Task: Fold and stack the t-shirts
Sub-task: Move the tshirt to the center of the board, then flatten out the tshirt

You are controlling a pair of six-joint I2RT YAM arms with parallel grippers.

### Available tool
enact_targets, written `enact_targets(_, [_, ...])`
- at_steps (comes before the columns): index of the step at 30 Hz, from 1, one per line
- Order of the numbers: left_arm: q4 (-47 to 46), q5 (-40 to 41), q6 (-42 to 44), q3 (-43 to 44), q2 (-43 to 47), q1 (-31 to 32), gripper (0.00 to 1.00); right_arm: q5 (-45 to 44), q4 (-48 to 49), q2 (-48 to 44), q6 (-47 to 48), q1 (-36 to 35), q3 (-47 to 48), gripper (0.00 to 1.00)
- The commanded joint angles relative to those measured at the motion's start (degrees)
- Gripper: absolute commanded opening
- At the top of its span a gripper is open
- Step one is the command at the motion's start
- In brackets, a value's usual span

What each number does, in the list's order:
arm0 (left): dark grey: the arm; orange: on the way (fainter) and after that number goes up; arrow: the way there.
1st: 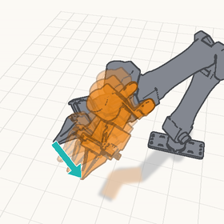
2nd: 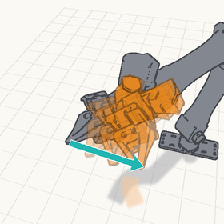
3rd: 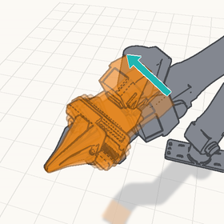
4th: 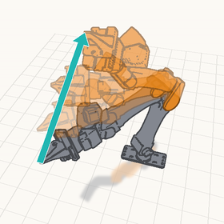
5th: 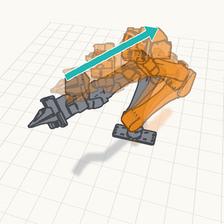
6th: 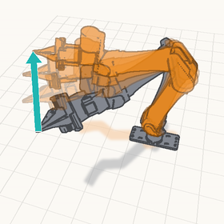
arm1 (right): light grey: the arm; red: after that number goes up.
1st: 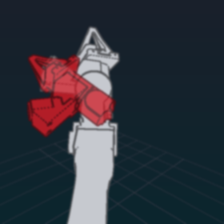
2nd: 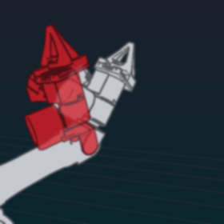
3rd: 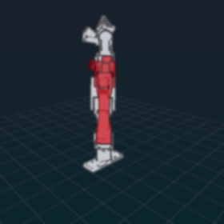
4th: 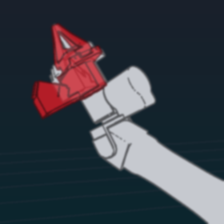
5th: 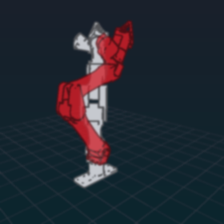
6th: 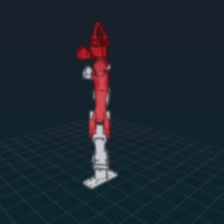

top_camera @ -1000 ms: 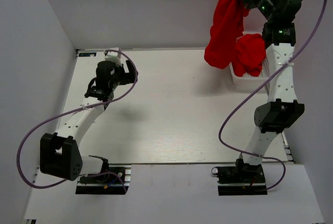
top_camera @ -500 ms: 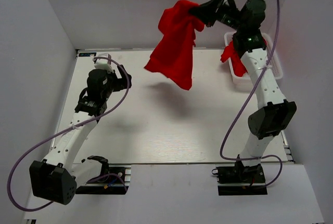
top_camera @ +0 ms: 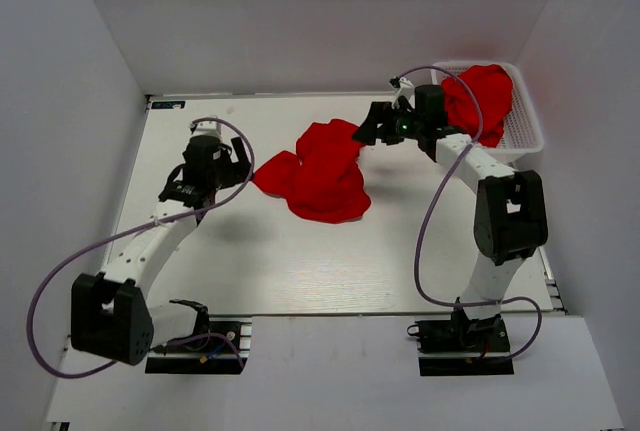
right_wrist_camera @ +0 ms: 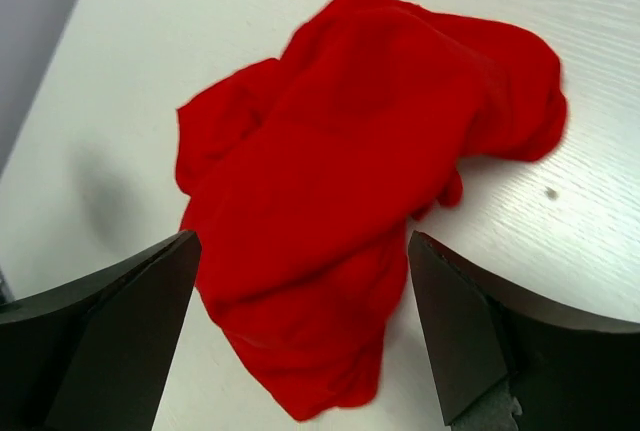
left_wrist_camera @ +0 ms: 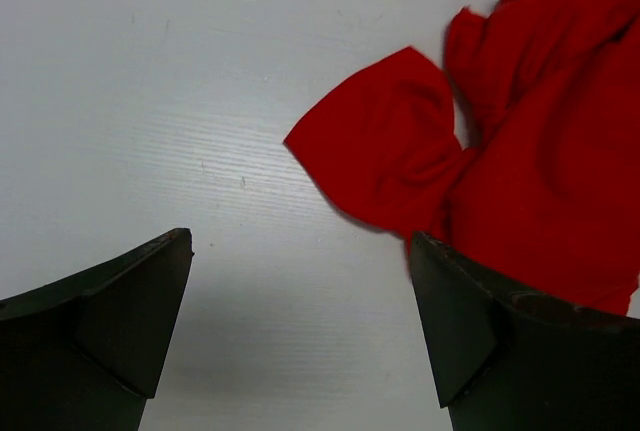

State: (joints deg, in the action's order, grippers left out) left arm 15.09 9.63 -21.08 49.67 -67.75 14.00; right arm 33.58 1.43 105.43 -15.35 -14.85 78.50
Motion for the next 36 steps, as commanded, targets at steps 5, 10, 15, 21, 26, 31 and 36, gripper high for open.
enact_targets(5, [2.3,-2.7,-3.2,8.8,-14.9,-0.6,1.00,-15.8,-12.5,-11.5,8.4,-2.0,-2.8,0.90])
enact_targets(10, [3.6,-5.3,-4.3,17.2,-26.5,-1.2,1.00,-21.0,-18.4,-12.6,8.3,-5.6,-7.9,0.90])
enact_targets(15, [2.8,-4.8,-3.5,23.0,-36.6,-1.2,1.00,-22.9,-19.8,-13.0,4.1,-6.0,-12.5,0.90])
enact_targets(21, [7.2,-1.5,-0.7,27.1,-41.9,0.3,1.00,-22.3,-16.3,-14.5,1.5,-6.0,-18.6,0.90])
enact_targets(26, [6.0,0.4,-0.2,25.0,-43.6,0.3,1.00,-21.5,-13.5,-13.4,0.7,-6.2,-20.8,0.90])
enact_targets(31, [4.1,-5.5,2.1,24.1,-45.1,1.5,1.00,-22.8,-12.6,-12.0,0.2,-6.2,-20.1,0.90])
enact_targets(36, [2.8,-8.1,2.1,23.4,-48.7,2.0,0.91,-25.8,-10.2,-11.5,0.1,-6.7,-20.8,0.90])
